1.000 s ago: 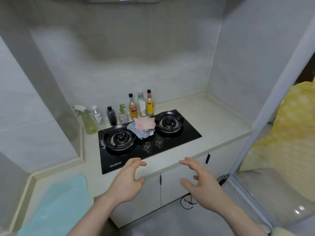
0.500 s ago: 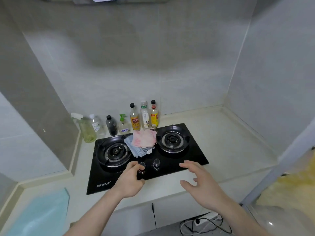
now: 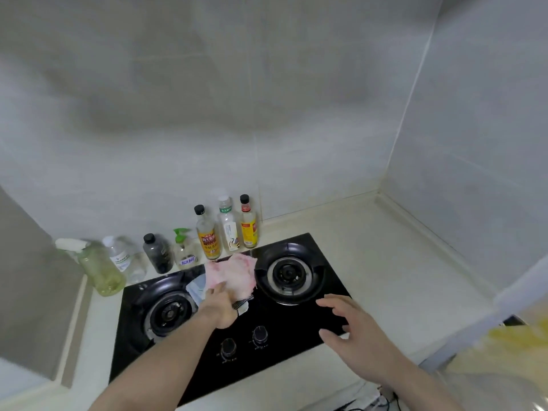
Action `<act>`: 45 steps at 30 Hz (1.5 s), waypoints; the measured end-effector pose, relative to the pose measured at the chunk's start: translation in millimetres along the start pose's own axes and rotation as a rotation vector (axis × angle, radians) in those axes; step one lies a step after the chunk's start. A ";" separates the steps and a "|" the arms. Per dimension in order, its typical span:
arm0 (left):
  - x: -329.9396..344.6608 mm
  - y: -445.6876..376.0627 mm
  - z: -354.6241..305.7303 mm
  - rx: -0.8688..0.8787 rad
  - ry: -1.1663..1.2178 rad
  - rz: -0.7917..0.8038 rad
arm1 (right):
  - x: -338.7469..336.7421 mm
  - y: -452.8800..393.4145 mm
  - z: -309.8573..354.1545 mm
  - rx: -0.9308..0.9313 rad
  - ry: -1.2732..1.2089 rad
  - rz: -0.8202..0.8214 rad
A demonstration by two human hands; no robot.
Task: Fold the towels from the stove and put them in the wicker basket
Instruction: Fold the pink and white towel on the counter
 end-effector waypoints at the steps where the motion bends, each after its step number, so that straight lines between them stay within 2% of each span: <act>1: 1.5 -9.4 1.2 0.009 -0.019 0.003 | -1.3 -6.7 -0.9 0.005 -0.008 -0.008; 4: 7.7 -37.1 12.3 0.037 -0.022 0.022 | -3.2 -25.6 -4.3 0.026 -0.017 -0.020; 6: 7.6 -54.8 20.3 0.049 0.050 -0.042 | -3.9 -34.6 -6.3 0.039 -0.024 -0.014; 8: -17.3 -48.3 15.2 0.107 0.216 -0.233 | -5.0 -43.5 -5.2 0.036 -0.034 -0.016; 12: -98.3 -0.4 4.9 0.073 0.624 -0.695 | -9.2 -65.2 2.7 0.030 -0.083 -0.017; 15: -146.6 30.6 -7.5 0.176 0.820 -0.836 | -10.3 -83.2 14.1 -0.003 -0.111 0.021; 20: -199.5 74.3 -41.5 0.269 0.941 -0.840 | -15.6 -106.9 40.3 -0.075 -0.116 0.087; 26: -234.4 113.0 -103.4 0.408 0.891 -0.789 | -44.3 -120.8 73.4 -0.168 -0.127 0.188; 30: -246.8 125.6 -145.5 0.420 0.893 -0.737 | -65.2 -120.5 92.9 -0.252 -0.135 0.238; 35: -250.9 133.3 -179.0 0.403 0.861 -0.740 | -91.7 -139.2 72.8 -0.342 -0.023 0.090; 37: -248.5 137.2 -182.1 0.363 0.799 -0.769 | -110.7 -147.8 61.3 -0.345 -0.034 0.035; 39: -241.0 138.9 -182.2 0.300 0.732 -0.733 | -133.0 -156.4 50.4 -0.312 -0.102 0.031; 41: -229.9 138.8 -181.4 0.259 0.660 -0.702 | -150.8 -160.4 44.7 -0.284 -0.211 0.116; 45: -208.0 134.5 -183.3 0.237 0.606 -0.710 | -173.2 -156.6 43.8 -0.184 -0.363 0.402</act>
Point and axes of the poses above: each hand's wrist, its own y-axis away from the middle knuckle, its own x-axis out of the palm, z = x × y, the point moved 6 cm from there along -y, towards the middle knuckle, and after that the axes turned 6 degrees about x, right-handed, at the moved point
